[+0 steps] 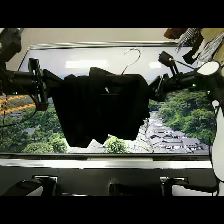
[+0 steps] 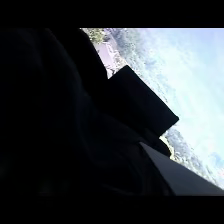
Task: Fold the clothes and pants, and hang the long-sleeved shirts on hangers.
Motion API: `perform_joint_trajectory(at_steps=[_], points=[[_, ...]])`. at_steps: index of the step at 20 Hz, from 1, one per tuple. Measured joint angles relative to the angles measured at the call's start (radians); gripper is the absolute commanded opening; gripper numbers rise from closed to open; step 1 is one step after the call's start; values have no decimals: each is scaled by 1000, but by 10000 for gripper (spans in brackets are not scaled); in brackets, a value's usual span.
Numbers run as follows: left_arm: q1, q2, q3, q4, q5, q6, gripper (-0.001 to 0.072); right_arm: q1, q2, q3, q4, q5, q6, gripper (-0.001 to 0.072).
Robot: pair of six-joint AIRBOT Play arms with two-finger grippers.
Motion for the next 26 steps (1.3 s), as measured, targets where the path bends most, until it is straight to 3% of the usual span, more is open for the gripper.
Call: perform_joint_trajectory(at_steps=[3,4,9,12,15,17,21,26], points=[[0,0,0,2,0,1,14,13,-11,0,0,16,-8,79],[1,0,0,6,3,0,14,14,-13,0,-1,33,-11,28],[1,0,0,2,6,-6,30,18,17,0,-19,59,-7,22],[0,-1,0,-6,3,0,242,19,90,0,-57,82,5,20],[0,-1,0,-5,45,0,510,20,181,0,-143,92,20,20],[-1,-1,0,-6,93,-4,602,19,244,0,-187,93,35,18],[1,-1,0,5,196,-47,616,19,364,0,-276,71,74,18],[1,-1,0,80,295,-222,615,20,482,0,-331,-5,180,17]])
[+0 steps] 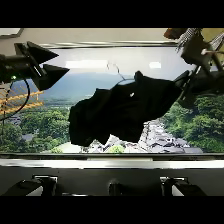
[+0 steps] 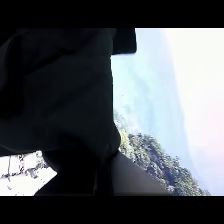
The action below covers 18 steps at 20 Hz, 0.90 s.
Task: Fold the clothes and pants, and hang the long-sleeved shirts on hangers.
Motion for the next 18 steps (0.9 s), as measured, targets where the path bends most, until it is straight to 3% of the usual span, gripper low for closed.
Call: perform_joint_trajectory(at_steps=[6,14,18], points=[[0,0,0,64,35,-161,615,0,58,0,23,-92,163,17],[0,0,0,79,43,-198,615,0,93,0,40,-540,279,19],[0,0,0,80,43,-201,615,0,130,2,-35,-727,357,19]])
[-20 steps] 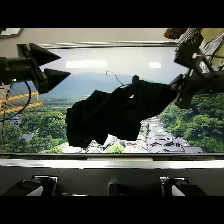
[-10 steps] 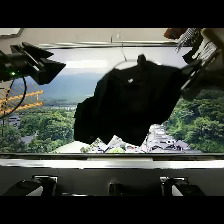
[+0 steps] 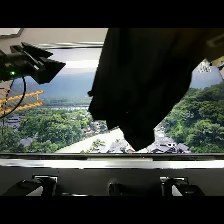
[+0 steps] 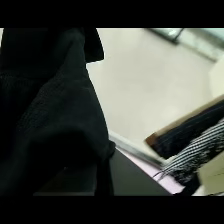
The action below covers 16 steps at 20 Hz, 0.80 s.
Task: Fold the clothes and pants, and hang the long-sleeved shirts on hangers.
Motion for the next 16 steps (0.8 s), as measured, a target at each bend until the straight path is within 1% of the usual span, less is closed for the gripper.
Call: perform_joint_trajectory(at_steps=[4,7,10,11,14,16], points=[[0,0,0,1,0,0,615,0,44,0,-207,-97,156,19],[0,0,0,1,0,-1,615,0,74,0,-455,-120,328,18],[0,0,0,1,0,-1,615,0,93,2,-727,-125,537,18],[0,0,0,1,0,-1,615,0,96,4,-821,-106,619,18],[0,0,-2,1,0,-5,615,0,100,7,-1114,-1,895,17],[0,0,-2,1,0,-10,615,0,101,9,-1290,64,1043,17]])
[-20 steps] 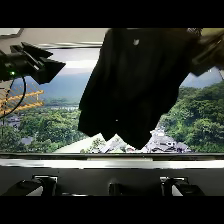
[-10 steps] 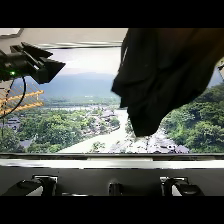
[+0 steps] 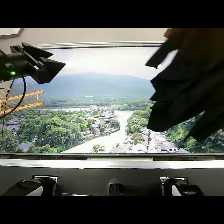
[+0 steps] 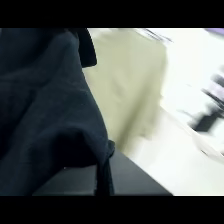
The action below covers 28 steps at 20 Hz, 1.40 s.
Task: Fold the clothes and pants, and hang the long-sleeved shirts on hangers.
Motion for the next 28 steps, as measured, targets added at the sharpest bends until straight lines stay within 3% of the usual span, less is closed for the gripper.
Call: perform_joint_trajectory(at_steps=[3,7,12,16,21,28], points=[[0,0,-5,0,1,-6,614,0,1,5,-203,73,139,17],[0,0,-20,0,2,-10,614,0,-5,8,-411,161,245,17],[0,0,-30,0,3,-16,614,-79,-42,9,-475,201,388,17],[0,0,-32,0,3,-17,614,-203,-79,17,-572,142,506,17],[0,0,-32,0,3,-20,614,-268,-135,68,-589,115,561,17],[0,0,-32,0,3,-31,613,-281,-208,193,-595,37,560,17]])
